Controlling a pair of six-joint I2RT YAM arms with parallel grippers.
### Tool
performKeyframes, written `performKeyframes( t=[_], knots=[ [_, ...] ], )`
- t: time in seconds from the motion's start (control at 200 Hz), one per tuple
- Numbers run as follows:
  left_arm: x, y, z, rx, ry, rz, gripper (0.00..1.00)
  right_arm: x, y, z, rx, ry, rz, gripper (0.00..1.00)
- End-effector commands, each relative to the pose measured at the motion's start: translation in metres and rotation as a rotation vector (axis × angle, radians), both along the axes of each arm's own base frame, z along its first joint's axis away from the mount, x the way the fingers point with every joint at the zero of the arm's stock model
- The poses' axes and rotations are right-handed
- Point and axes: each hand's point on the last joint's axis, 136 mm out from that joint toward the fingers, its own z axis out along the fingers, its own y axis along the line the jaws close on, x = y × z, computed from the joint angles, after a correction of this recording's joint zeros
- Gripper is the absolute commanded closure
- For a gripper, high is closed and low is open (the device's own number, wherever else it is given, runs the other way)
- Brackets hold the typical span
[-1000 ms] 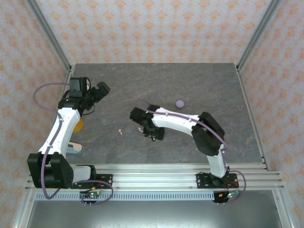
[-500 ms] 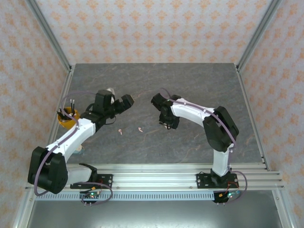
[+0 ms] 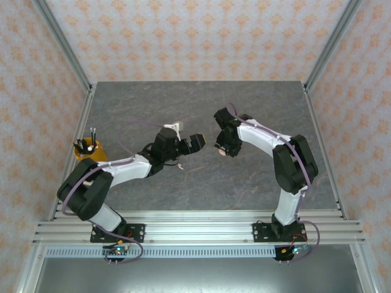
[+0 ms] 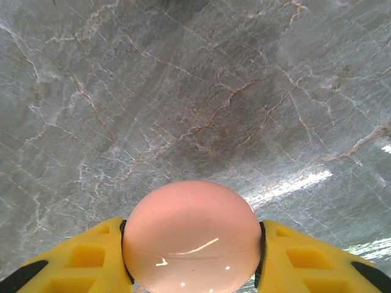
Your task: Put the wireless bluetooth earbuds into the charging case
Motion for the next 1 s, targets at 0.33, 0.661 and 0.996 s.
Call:
performKeyframes(
  t=[0.33, 0.661, 0.996],
  knots=[
    [0.006, -0.060, -0.007, -0.216, -0.092, -0.079, 0.05, 0.011, -0.007, 0.023, 0.087, -0.018, -0.055, 0.57],
    [0.001, -0.073, -0.016, -0.221, -0.078, -0.096, 0.12, 0.020, -0.003, 0.027, 0.144, -0.021, -0.102, 0.57],
    [0.006, -0.083, -0.029, -0.271, -0.072, -0.083, 0.19, 0.027, 0.000, 0.030, 0.185, -0.019, -0.144, 0.57]
  ],
)
